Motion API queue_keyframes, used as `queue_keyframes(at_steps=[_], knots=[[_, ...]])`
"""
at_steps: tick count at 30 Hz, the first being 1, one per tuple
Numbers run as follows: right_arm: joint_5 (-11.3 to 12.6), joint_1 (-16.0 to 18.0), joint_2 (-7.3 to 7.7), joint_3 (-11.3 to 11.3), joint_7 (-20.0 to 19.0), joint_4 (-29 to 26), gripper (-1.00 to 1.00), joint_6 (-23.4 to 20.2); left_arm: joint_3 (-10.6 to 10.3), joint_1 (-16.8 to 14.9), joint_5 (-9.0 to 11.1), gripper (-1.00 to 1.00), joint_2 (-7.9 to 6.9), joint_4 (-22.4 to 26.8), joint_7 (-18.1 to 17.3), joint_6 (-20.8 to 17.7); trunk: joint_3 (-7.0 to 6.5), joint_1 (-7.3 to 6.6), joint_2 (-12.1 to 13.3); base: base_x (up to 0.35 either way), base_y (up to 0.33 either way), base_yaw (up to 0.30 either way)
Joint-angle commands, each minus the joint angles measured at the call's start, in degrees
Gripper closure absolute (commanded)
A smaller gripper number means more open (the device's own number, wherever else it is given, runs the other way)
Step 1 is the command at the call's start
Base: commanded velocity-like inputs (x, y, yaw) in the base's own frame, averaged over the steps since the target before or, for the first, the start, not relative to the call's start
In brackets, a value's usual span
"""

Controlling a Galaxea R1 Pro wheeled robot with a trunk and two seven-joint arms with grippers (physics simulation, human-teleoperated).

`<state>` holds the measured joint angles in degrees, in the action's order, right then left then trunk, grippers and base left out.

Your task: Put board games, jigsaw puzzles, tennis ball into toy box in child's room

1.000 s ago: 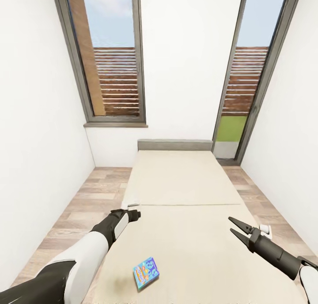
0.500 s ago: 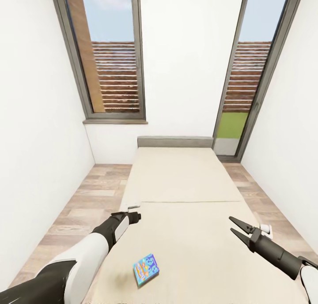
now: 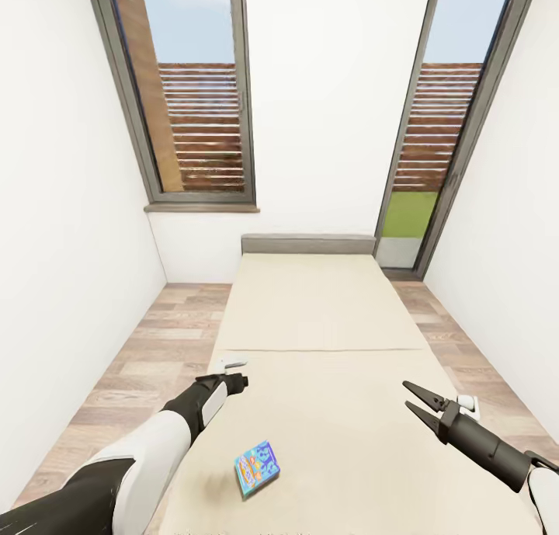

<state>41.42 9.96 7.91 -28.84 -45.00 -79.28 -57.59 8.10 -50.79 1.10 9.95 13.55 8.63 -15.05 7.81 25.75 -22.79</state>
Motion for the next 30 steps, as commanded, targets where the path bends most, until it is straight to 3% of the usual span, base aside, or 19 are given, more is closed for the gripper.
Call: queue_keyframes(at_steps=[1, 10, 23, 30], knots=[[-0.20, 0.06, 0.00, -0.07, -0.30, 0.00, -1.00, -0.24, 0.34, -0.03, 0.13, -1.00, 0.05, 0.00, 0.16, -0.22, 0.22, 0.03, -0.13, 0.000, 0.000, 0.000], [-0.20, 0.06, -0.02, -0.07, -0.28, 0.00, -1.00, -0.24, 0.34, -0.05, 0.13, -1.00, 0.05, -1.72, 0.16, 2.72, 1.06, 0.03, -0.13, 0.000, 0.000, 0.000], [-0.20, 0.06, -0.01, -0.07, -0.38, 0.00, -1.00, -0.27, 0.34, -0.02, 0.13, -1.00, 0.05, -1.86, 0.16, 3.17, 2.28, 0.03, -0.13, 0.000, 0.000, 0.000], [-0.25, 0.02, 0.07, -0.07, -5.14, -0.02, -1.00, -0.23, 0.34, -0.02, 0.13, -1.00, 0.05, -1.86, 0.16, 3.18, 2.93, 0.03, -0.13, 0.000, 0.000, 0.000]])
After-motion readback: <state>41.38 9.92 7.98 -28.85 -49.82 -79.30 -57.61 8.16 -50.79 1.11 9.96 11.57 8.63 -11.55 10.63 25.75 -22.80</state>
